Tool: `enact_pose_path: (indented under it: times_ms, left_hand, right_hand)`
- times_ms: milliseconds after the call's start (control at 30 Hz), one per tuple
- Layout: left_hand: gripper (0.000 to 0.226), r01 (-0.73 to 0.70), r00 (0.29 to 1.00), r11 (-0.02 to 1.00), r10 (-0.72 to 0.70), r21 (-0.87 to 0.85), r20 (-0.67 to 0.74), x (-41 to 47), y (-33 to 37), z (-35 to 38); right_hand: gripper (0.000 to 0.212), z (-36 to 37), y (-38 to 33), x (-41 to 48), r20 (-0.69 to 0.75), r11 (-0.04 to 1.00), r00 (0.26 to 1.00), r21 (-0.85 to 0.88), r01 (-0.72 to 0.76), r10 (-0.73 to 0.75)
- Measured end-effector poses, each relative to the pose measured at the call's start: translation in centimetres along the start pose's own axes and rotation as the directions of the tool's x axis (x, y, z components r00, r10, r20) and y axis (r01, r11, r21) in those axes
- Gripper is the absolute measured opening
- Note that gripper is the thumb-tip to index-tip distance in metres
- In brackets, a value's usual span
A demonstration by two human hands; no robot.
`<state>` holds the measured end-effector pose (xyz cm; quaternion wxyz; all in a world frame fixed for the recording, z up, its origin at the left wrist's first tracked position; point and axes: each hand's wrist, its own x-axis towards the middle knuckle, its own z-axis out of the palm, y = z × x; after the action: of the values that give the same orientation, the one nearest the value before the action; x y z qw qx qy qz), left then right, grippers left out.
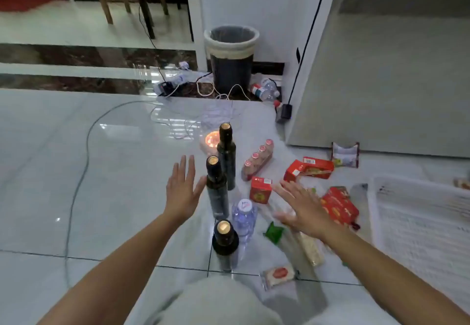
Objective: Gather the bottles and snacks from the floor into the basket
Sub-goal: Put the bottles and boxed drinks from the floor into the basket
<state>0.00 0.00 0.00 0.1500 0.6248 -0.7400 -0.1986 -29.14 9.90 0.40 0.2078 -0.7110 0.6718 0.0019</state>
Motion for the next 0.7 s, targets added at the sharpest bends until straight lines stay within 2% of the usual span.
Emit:
enact_pose_path:
  times_ms: [100,167,233,300,500,600,700]
  left_hand:
    - [0.074,-0.091,0.992,0.996,0.092,-0.02,0.087,-1.4,0.6,1.4]
    - [0.082,-0.09,0.987,0.974,0.115,-0.206,0.113,-2.1,1.4,2.4]
    - [0.097,0.07,0.985,0.904,0.004,-0.422,0.17,-1.7,2.0,2.9]
    - [0.095,0.222,0.967,0.821,-0.115,-0.526,0.228,-1.1,2.5,3.2]
    - [0.054,0.35,0.93,0.78,-0.224,-0.518,0.291,0.3,3.0,2.9]
    - [0.055,0.393,0.91,0.76,-0.242,-0.517,0.336,0.8,2.6,3.4]
    - [0.061,0.412,0.9,0.731,-0.234,-0.544,0.367,0.4,2.7,3.6]
  right_hand:
    - [0.088,2.4,-1.5,0.0,0.023,0.968,1.0,0.249,-0.009,0.004]
    - [0.092,4.1,-2.8,0.1,0.045,0.905,0.999,0.425,0.007,-0.028]
    - [0.095,4.7,-3.8,0.6,0.063,0.817,0.998,0.577,-0.013,-0.029]
    - [0.095,5.0,-4.7,1.1,0.095,0.72,0.995,0.693,-0.045,-0.03]
    - [0.084,6.2,-6.3,2.4,0.133,0.561,0.99,0.818,-0.13,0.035]
    - [0.079,7.2,-6.2,3.3,0.138,0.509,0.988,0.847,-0.152,0.064]
    - [0.079,7.7,-6.5,3.6,0.132,0.499,0.986,0.851,-0.165,0.102]
